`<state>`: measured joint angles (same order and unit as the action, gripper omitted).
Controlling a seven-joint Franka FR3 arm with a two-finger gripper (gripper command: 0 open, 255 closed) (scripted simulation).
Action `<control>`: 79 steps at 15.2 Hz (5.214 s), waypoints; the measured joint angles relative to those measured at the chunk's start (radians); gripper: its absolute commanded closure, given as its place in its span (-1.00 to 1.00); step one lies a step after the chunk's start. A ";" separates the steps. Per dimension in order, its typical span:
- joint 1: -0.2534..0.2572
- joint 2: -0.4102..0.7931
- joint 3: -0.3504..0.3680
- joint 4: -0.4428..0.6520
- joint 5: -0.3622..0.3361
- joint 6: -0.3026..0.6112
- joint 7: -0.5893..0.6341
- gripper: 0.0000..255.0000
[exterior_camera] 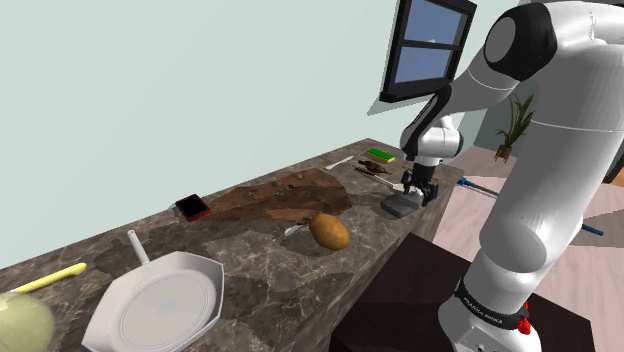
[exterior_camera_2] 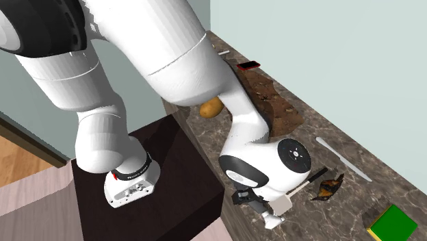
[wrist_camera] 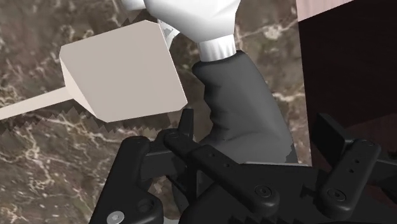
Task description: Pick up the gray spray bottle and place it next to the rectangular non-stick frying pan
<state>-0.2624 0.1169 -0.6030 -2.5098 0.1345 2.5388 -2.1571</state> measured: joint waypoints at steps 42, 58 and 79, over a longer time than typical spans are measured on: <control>0.002 -0.345 0.035 0.007 -0.273 -0.296 0.253 1.00; 0.145 -0.621 0.360 -0.279 -0.232 -0.292 0.710 1.00; 0.481 -0.448 0.780 -0.131 0.025 -0.241 1.256 1.00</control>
<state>0.2185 -0.3315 0.1773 -2.6409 0.1593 2.2974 -0.9015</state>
